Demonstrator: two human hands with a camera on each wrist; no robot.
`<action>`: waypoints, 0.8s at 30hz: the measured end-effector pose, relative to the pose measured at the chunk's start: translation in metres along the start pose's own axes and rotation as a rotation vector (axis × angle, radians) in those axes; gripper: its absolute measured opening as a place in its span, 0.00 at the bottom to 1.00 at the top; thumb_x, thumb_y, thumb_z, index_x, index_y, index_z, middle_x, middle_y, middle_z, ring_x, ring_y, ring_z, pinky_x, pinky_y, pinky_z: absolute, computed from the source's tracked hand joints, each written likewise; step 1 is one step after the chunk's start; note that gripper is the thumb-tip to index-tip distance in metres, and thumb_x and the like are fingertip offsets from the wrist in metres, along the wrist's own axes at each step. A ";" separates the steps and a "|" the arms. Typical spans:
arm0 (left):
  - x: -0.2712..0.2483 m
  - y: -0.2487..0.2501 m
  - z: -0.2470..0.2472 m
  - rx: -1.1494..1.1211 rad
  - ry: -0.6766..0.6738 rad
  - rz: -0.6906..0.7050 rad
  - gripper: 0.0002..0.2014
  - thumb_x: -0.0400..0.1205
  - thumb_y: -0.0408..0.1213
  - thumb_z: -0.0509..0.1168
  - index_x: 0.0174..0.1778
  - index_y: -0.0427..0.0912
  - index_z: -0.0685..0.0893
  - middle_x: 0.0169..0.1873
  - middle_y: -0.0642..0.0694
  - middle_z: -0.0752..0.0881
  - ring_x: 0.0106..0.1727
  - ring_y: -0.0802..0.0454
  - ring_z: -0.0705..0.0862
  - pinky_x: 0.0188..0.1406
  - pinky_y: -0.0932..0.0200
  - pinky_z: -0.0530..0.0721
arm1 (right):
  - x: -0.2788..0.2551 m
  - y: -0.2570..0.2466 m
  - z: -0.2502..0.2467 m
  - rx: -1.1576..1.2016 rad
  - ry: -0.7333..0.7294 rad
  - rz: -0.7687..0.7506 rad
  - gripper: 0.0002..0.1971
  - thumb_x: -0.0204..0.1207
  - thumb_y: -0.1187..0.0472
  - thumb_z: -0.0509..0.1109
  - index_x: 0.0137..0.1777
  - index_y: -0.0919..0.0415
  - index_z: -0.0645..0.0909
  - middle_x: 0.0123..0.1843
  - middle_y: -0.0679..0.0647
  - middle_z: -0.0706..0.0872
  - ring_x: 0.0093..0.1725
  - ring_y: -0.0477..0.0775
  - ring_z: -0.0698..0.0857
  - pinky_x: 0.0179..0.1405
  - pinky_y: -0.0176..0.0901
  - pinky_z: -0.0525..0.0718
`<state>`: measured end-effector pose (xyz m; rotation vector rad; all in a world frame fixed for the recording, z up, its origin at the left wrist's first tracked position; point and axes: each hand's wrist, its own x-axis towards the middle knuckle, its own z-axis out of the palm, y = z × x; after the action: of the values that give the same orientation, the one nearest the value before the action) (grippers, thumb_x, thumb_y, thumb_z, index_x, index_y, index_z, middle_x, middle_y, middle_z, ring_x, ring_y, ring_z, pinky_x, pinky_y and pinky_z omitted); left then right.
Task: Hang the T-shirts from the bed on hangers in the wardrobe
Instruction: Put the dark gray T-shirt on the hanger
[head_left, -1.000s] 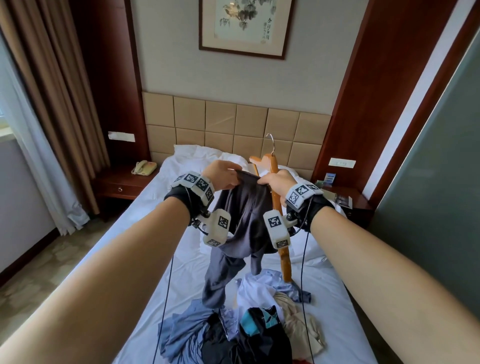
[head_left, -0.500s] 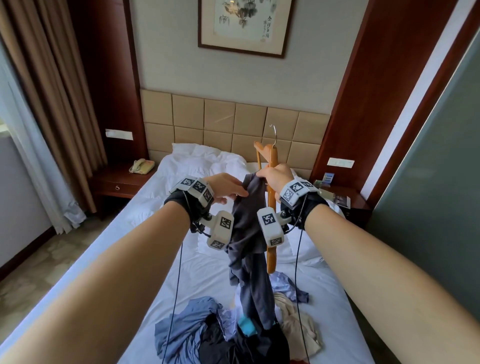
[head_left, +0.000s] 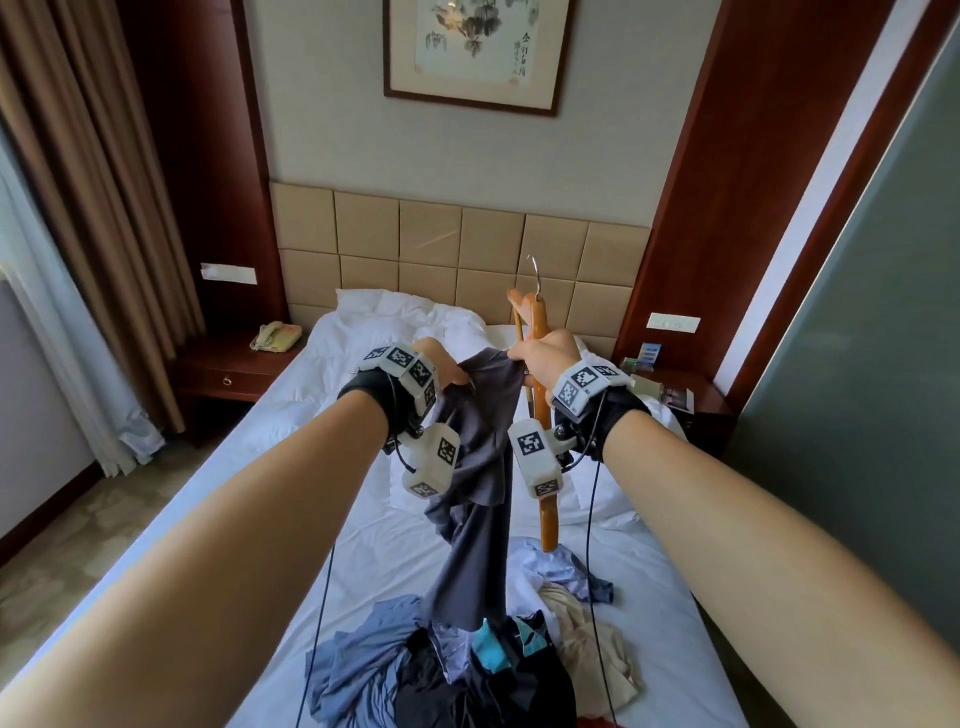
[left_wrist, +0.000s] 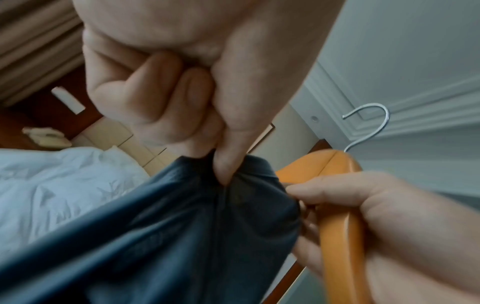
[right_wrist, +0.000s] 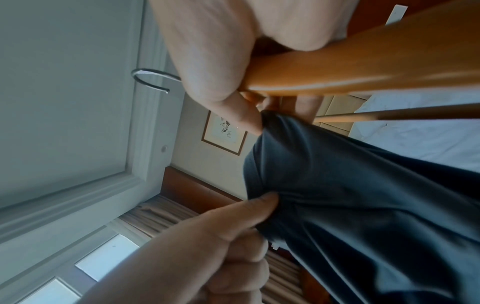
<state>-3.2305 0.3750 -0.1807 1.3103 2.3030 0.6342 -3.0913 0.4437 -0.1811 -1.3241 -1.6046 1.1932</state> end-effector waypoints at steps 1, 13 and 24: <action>-0.002 0.002 -0.001 -0.083 -0.001 -0.010 0.16 0.82 0.43 0.70 0.54 0.31 0.84 0.39 0.40 0.82 0.44 0.42 0.89 0.43 0.54 0.86 | -0.002 0.000 -0.001 0.002 -0.006 0.003 0.10 0.71 0.67 0.76 0.53 0.64 0.83 0.48 0.62 0.89 0.52 0.63 0.90 0.52 0.59 0.91; 0.002 0.009 -0.009 -0.925 0.060 0.054 0.12 0.84 0.36 0.64 0.35 0.38 0.81 0.38 0.40 0.83 0.47 0.40 0.86 0.50 0.47 0.89 | -0.018 0.006 -0.001 -0.056 -0.295 0.019 0.08 0.78 0.75 0.69 0.56 0.71 0.80 0.51 0.69 0.89 0.50 0.65 0.90 0.36 0.44 0.91; -0.007 0.004 -0.014 -0.532 0.052 0.269 0.16 0.81 0.24 0.58 0.51 0.43 0.90 0.40 0.43 0.86 0.42 0.46 0.85 0.46 0.58 0.88 | -0.013 0.001 0.001 -0.225 -0.287 -0.160 0.08 0.74 0.64 0.78 0.51 0.59 0.85 0.48 0.53 0.88 0.55 0.58 0.88 0.63 0.52 0.87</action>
<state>-3.2326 0.3680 -0.1664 1.3451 1.8160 1.2771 -3.0889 0.4304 -0.1823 -1.1709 -2.0615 1.1709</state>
